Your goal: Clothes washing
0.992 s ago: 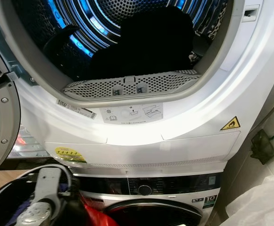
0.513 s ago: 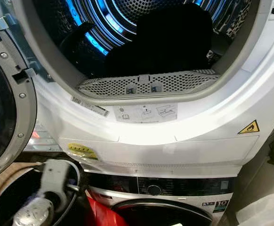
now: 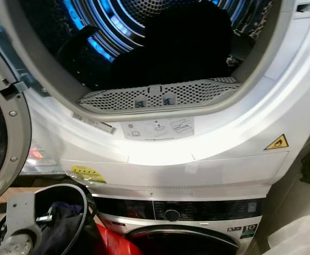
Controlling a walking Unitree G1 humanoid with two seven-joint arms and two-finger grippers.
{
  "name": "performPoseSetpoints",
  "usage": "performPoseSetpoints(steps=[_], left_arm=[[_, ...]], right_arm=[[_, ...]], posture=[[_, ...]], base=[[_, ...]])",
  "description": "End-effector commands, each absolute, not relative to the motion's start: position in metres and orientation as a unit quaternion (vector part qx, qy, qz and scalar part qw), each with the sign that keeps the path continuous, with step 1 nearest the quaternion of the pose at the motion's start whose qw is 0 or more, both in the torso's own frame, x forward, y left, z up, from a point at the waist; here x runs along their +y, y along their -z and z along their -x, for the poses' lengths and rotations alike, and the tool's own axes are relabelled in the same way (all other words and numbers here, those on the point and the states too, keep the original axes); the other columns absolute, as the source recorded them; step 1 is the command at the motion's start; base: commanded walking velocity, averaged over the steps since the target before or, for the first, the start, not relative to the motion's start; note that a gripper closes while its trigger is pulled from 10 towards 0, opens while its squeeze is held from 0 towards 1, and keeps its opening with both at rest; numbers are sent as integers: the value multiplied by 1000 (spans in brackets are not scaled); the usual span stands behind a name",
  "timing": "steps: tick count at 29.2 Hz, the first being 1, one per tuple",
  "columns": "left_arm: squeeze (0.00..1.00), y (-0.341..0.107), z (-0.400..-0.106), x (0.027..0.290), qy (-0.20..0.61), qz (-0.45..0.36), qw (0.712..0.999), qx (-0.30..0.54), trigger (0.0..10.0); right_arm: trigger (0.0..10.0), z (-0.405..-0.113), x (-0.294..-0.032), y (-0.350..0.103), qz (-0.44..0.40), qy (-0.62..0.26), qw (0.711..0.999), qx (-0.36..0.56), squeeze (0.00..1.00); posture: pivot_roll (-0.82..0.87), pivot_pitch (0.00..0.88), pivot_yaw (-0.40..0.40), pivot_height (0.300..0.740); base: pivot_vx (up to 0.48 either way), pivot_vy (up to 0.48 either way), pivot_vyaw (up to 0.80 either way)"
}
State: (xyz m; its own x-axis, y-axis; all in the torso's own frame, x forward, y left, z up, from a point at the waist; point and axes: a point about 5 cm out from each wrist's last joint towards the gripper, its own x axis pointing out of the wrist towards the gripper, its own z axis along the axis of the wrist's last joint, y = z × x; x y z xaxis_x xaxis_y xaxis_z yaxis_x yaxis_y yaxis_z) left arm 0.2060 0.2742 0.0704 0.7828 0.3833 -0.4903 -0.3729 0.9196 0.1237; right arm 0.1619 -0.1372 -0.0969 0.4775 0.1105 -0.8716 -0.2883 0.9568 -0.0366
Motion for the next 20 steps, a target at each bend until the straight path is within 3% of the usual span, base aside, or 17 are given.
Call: performPoseSetpoints(steps=[1, 6, 12, 14, 16, 20], left_arm=[[0, -60, -198, 291, -234, -7, 924, 302, 10000], [0, -38, -191, 306, -221, -21, 907, 358, 10000], [0, -32, -198, 309, -198, -21, 910, 363, 10000], [0, -32, -206, 307, -165, -38, 918, 359, 10000], [0, -33, -223, 289, -75, -34, 931, 356, 10000], [0, -33, -231, 271, -11, -19, 934, 357, 10000]], right_arm=[[10000, -163, -131, 97, 83, -121, 855, 497, 0], [10000, -163, -131, 96, 87, -126, 855, 496, 0], [10000, -163, -131, 96, 88, -127, 854, 496, 0], [10000, -163, -130, 96, 87, -127, 854, 496, 0], [10000, -164, -131, 96, 90, -128, 855, 495, 0], [10000, -164, -132, 96, 93, -129, 854, 495, 0]], posture=[[124, 0, 196, 740], [133, 0, 188, 740], [125, 0, 182, 740], [121, 0, 176, 740], [118, 0, 169, 740], [119, 0, 165, 740]], base=[[0, 0, 0], [0, 0, 0], [0, 0, 0], [0, 0, 0], [0, 0, 0], [0, 0, 0]])
